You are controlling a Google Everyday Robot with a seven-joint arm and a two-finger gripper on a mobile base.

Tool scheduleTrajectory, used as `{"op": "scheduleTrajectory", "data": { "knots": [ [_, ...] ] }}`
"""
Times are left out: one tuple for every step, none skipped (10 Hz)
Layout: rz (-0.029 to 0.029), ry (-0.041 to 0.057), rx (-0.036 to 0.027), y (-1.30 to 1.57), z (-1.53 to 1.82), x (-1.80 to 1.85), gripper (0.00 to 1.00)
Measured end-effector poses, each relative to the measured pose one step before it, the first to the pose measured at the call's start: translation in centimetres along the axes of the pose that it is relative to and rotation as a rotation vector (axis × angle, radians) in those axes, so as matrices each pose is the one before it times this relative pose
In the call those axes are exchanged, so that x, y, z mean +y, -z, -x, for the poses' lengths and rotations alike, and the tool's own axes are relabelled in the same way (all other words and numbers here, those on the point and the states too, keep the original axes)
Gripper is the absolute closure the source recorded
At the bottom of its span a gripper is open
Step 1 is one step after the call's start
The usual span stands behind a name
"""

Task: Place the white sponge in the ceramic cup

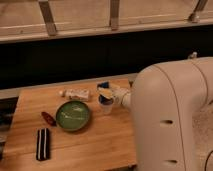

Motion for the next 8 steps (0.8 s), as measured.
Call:
{"op": "scheduleTrajectory", "data": {
  "knots": [
    [-0.00014, -0.00010, -0.00005, -0.001, 0.001, -0.004, 0.21],
    [0.00005, 0.00001, 0.00004, -0.002, -0.002, 0.002, 0.20],
    [-0.00005, 0.00004, -0.00007, 0.002, 0.005, -0.003, 0.20],
    [0.00000, -0.00001, 0.00002, -0.001, -0.002, 0.000, 0.20],
    [0.00005, -0.00001, -0.00001, -0.004, 0.000, 0.002, 0.20],
    [0.00001, 0.00001, 0.00005, 0.002, -0.001, 0.001, 0.20],
    [-0.00005, 0.00004, -0.00011, 0.002, 0.005, -0.002, 0.20],
    [0.00003, 0.00003, 0.00002, -0.002, -0.001, 0.001, 0.20]
  ]
}}
